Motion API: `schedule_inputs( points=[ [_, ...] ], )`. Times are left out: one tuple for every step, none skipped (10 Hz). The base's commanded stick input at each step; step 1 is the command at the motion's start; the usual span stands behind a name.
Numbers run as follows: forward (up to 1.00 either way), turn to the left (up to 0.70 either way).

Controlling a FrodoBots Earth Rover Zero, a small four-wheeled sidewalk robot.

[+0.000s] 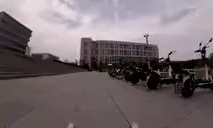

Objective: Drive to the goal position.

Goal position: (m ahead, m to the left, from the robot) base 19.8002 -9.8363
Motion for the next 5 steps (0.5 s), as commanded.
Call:
schedule_inputs(
  points=[
    [0.70, 0.00],
    [0.70, 0.06],
    [0.70, 0.27],
    [0.70, 0.27],
    [0.70, 0.27]
  ],
)
